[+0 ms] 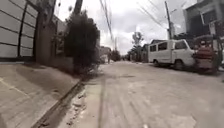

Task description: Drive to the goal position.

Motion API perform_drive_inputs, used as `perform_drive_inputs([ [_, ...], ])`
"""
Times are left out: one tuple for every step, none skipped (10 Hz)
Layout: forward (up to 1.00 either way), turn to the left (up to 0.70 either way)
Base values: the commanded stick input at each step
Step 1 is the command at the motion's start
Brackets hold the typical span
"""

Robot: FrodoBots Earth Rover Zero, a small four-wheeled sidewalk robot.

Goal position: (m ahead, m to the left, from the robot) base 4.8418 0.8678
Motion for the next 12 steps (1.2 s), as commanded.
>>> perform_drive_inputs([
  [1.00, 0.00],
  [1.00, 0.00],
  [1.00, 0.00],
  [1.00, 0.00],
  [1.00, 0.00],
  [1.00, 0.00],
  [1.00, 0.00],
  [1.00, 0.00],
  [1.00, 0.00],
  [1.00, 0.00],
  [1.00, 0.00],
  [1.00, 0.00],
])
